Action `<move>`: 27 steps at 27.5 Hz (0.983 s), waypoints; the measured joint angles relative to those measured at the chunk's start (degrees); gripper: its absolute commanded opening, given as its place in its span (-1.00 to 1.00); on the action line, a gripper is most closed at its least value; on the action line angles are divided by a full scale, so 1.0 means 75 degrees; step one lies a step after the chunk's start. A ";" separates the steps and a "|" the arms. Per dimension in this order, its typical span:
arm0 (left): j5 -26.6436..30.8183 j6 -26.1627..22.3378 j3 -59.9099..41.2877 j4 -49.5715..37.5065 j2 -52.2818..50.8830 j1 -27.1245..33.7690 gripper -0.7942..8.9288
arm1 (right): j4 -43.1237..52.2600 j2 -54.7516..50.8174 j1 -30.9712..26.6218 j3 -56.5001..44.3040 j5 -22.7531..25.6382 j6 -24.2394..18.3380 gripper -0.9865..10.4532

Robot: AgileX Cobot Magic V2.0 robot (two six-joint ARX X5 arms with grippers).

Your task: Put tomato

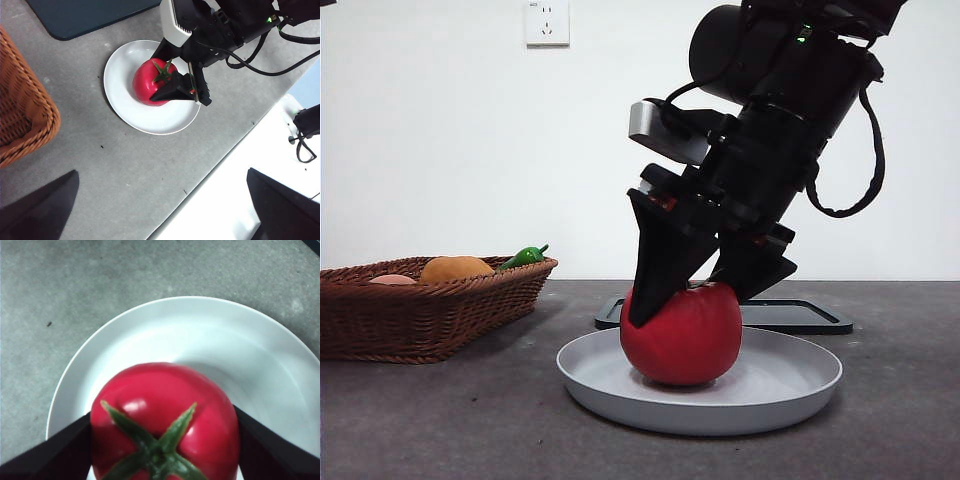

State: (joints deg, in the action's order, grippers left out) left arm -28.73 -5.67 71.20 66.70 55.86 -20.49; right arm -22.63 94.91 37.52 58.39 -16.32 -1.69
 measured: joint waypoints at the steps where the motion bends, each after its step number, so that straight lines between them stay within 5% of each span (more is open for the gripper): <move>1: 0.0000 0.0000 0.0000 -0.0003 0.0000 0.0000 0.30 | -0.0035 -0.0006 0.0000 0.0050 0.0000 0.0003 -0.46; 5: 0.0000 0.0000 0.0000 -0.0006 0.0000 0.0000 0.30 | -0.0070 -0.0204 -0.0020 0.0746 0.0073 0.0038 -0.46; 11: 0.0000 0.0000 0.0000 -0.0006 0.0000 0.0000 0.30 | 0.0271 -0.0268 -0.0726 0.2049 0.1376 -0.0012 -0.46; 16: 0.0000 0.0000 0.0000 -0.0012 0.0000 0.0000 0.30 | 0.0606 0.0536 -0.1580 0.2699 0.1387 -0.0020 -0.46; 27: 0.0003 0.0000 0.0000 -0.0012 0.0000 0.0000 0.30 | 0.0659 0.2489 -0.2113 0.3768 0.1373 -0.0061 -0.46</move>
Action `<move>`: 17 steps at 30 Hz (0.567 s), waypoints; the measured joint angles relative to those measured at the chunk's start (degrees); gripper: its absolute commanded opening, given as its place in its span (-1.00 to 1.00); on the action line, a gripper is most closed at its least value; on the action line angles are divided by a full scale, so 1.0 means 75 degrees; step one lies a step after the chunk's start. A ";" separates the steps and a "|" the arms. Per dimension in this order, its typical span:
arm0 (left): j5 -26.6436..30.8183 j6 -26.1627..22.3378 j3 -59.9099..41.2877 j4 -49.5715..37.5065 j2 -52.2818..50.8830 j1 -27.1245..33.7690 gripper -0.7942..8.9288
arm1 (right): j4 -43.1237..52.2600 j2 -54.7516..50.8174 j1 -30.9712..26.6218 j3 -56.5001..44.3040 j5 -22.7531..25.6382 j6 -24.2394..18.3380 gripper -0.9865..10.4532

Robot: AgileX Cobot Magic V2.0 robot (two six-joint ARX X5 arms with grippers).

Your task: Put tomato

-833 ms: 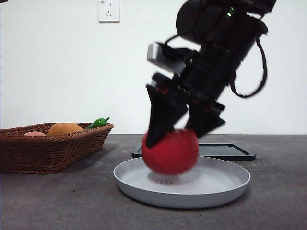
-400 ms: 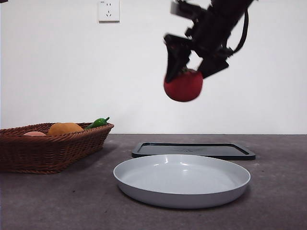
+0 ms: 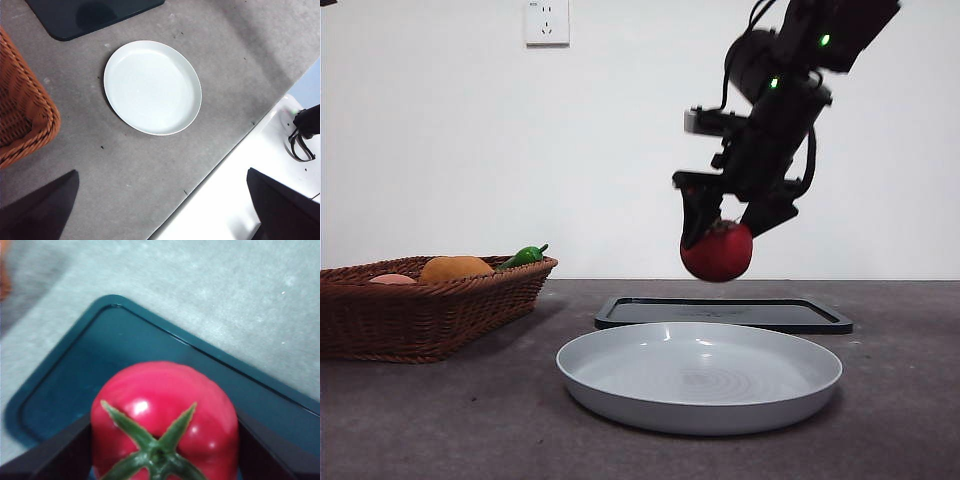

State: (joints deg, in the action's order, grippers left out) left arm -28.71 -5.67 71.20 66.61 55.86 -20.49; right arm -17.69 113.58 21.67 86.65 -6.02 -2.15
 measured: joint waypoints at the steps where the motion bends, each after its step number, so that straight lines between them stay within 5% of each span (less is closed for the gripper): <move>1: -0.0003 0.0000 0.0000 0.0000 0.0000 0.0000 0.30 | 0.0003 0.0108 -0.0009 0.0070 0.0006 0.0000 -0.46; 14: -0.0003 0.0000 0.0000 0.0000 0.0000 0.0000 0.30 | 0.0050 0.0705 -0.0047 0.0224 -0.0050 0.0000 -0.45; 17: -0.0003 0.0000 0.0000 0.0000 0.0000 0.0000 0.30 | 0.0026 0.0705 -0.0047 0.0224 -0.0192 0.0000 -0.26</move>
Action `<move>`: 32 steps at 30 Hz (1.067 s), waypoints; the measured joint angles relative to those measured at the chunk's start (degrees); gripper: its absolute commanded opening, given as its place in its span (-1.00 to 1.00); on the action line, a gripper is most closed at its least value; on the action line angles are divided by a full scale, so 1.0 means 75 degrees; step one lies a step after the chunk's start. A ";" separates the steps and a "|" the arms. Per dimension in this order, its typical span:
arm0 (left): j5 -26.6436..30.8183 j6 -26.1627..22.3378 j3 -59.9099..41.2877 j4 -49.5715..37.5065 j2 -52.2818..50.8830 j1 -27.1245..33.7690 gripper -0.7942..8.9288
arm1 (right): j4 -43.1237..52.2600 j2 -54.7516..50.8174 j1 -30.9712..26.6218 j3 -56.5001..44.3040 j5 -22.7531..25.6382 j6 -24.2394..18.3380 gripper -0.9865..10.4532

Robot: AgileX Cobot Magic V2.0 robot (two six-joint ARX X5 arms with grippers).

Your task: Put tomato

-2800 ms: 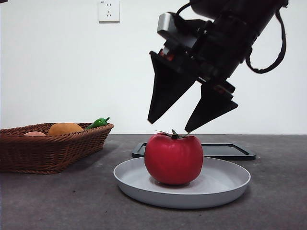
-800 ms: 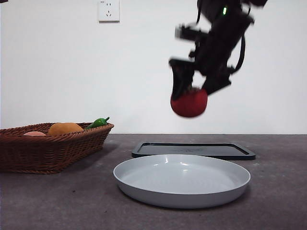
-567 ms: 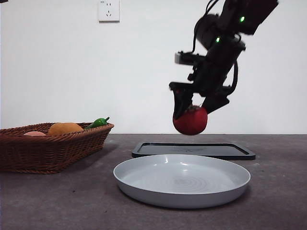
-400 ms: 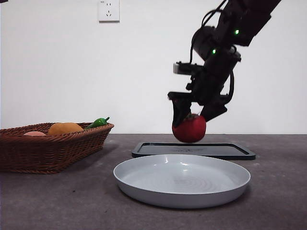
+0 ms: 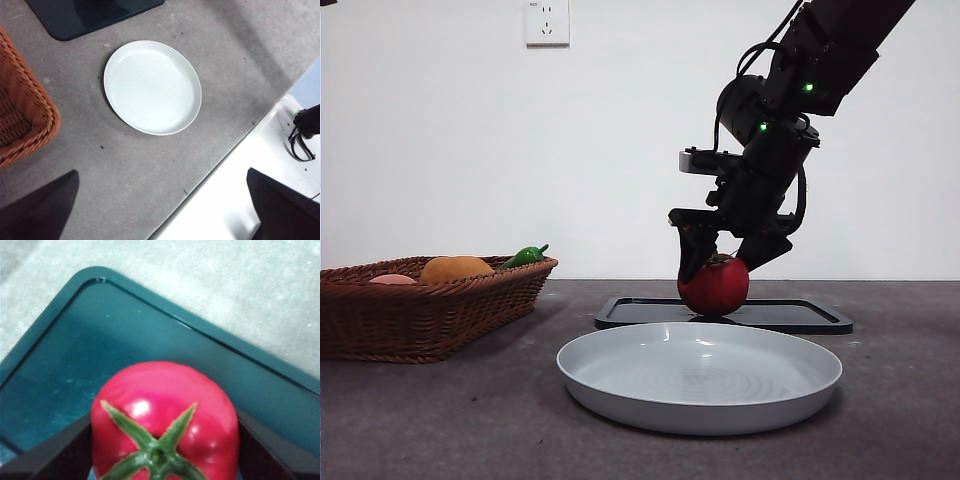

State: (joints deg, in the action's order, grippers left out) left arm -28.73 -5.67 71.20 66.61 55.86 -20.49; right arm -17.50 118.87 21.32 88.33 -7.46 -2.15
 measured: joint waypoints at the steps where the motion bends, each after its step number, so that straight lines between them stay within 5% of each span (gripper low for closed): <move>1: 0.0000 0.0000 0.0000 0.0000 0.0000 0.0000 0.30 | -0.0032 0.0000 0.0000 0.0000 -0.0006 0.0000 -0.17; 11: 0.0003 0.0000 0.0000 0.0003 0.0000 0.0000 0.30 | -0.0271 0.0000 0.0000 0.0006 -0.0041 0.0000 0.13; 32: 0.0000 0.0000 0.0000 0.0006 0.0000 0.0000 0.30 | -0.2567 -0.1851 -0.0050 0.0006 -0.0067 -0.0003 0.13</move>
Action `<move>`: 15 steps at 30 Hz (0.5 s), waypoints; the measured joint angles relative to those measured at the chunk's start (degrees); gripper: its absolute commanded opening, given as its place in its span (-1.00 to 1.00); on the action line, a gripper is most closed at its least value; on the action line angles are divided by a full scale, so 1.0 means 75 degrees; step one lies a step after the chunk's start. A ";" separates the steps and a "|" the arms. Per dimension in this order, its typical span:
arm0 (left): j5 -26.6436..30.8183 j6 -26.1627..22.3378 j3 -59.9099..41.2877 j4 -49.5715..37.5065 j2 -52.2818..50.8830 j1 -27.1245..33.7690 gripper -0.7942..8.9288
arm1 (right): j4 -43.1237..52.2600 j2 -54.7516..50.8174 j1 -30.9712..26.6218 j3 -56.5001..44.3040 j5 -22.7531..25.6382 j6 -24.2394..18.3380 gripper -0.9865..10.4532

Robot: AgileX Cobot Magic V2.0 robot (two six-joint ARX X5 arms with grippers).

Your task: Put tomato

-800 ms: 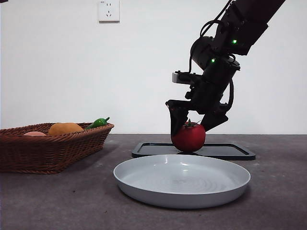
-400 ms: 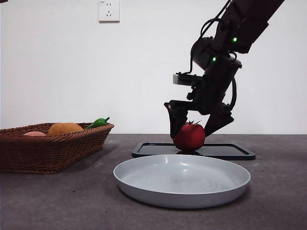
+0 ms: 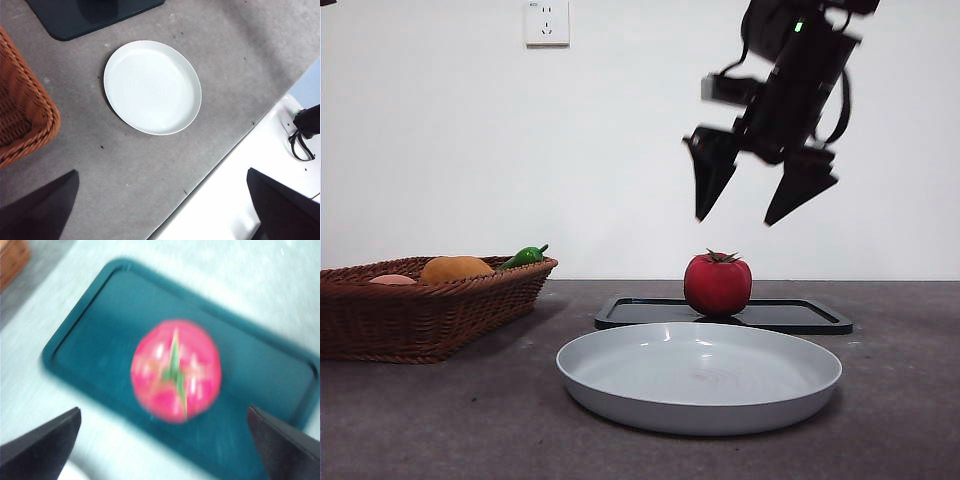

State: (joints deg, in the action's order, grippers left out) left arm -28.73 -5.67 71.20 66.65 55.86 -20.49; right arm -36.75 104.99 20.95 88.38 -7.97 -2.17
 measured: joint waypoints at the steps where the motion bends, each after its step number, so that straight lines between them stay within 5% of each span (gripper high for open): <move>1: 0.0000 0.0000 0.0000 0.0000 0.0000 0.0000 0.30 | -0.0219 -0.0146 0.0000 0.0000 -0.0041 0.0000 0.13; 15: 0.0000 0.0000 0.0000 0.0000 0.0000 0.0000 0.30 | -0.2022 -0.3008 0.0000 -0.0090 -0.0740 0.0003 0.13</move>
State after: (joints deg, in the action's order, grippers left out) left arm -28.73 -5.67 71.20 66.65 55.86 -20.49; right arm -51.92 82.43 20.95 87.70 -13.52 -2.15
